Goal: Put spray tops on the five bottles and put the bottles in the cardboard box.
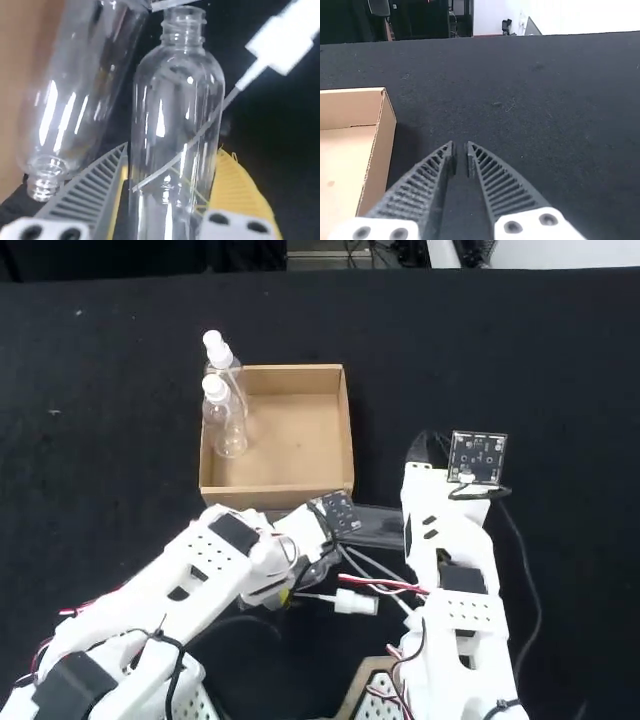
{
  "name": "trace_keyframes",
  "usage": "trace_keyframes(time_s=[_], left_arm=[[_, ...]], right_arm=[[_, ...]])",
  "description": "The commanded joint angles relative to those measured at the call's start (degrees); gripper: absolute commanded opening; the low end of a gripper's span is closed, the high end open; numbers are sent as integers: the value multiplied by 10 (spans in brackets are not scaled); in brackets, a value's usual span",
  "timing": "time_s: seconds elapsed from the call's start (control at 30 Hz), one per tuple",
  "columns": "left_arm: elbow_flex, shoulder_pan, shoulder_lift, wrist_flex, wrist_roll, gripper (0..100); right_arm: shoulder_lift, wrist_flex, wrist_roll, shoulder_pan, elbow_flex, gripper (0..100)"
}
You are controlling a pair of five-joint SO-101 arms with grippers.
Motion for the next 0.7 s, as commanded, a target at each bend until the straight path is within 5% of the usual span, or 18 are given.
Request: trace_keyframes(time_s=[0.0,0.3,0.67], left_arm=[[-54,-8,0,45,3,137],[-119,-29,0,185,-38,137],[-147,-248,0,287,-190,137]], right_arm=[[-4,-15,-6,10,-27,25],[-4,-15,-6,10,-27,25],[-4,-15,-6,9,-28,25]])
